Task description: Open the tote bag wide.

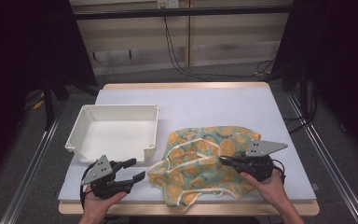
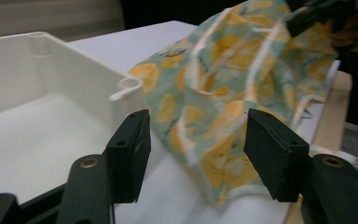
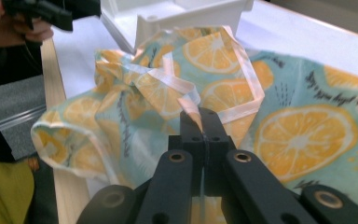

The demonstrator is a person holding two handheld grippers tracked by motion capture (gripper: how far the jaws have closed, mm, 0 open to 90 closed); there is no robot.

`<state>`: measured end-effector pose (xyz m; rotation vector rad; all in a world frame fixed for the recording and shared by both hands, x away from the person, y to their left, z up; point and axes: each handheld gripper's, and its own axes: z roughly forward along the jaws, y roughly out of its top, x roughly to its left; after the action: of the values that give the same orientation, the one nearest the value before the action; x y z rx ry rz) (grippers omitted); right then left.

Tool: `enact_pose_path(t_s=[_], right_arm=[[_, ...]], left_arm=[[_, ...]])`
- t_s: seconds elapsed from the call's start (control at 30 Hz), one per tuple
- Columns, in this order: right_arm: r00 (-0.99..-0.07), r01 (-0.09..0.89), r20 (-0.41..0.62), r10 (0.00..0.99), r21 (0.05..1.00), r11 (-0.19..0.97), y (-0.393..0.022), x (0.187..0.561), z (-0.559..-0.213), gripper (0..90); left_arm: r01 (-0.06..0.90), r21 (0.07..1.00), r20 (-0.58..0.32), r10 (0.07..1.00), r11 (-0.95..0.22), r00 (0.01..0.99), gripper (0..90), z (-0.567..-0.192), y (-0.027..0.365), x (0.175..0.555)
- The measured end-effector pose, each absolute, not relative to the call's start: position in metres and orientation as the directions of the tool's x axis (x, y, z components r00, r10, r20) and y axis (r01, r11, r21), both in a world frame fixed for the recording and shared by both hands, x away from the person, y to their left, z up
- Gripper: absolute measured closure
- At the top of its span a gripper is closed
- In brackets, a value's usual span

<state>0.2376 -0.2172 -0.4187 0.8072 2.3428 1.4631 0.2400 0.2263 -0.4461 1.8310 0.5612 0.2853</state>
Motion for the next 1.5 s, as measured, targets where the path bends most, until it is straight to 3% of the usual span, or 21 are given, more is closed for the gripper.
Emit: enact_pose_path(t_s=[0.57, 1.0, 1.37, 1.5], right_arm=[[-0.81, 0.292, 0.093, 0.579, 0.92, 0.261, -0.212, 0.269, -0.392, 90.0], [-0.798, 0.306, 0.111, 0.593, 0.921, 0.24, -0.214, 0.291, -0.385, 90.0], [-0.787, 0.309, 0.109, 0.607, 0.922, 0.234, -0.219, 0.302, -0.378, 90.0], [-0.783, 0.313, 0.112, 0.612, 0.921, 0.232, -0.221, 0.306, -0.378, 90.0]], left_arm=[[0.196, 0.937, -0.091, 0.34, -0.289, 0.936, 60.1, -0.429, 0.175, 0.233], [0.157, 0.922, -0.075, 0.233, -0.354, 0.969, 59.4, -0.426, 0.099, 0.263], [0.147, 0.917, -0.07, 0.214, -0.372, 0.974, 57.4, -0.42, 0.06, 0.285], [0.164, 0.918, -0.08, 0.235, -0.362, 0.969, 52.5, -0.419, 0.051, 0.299]])
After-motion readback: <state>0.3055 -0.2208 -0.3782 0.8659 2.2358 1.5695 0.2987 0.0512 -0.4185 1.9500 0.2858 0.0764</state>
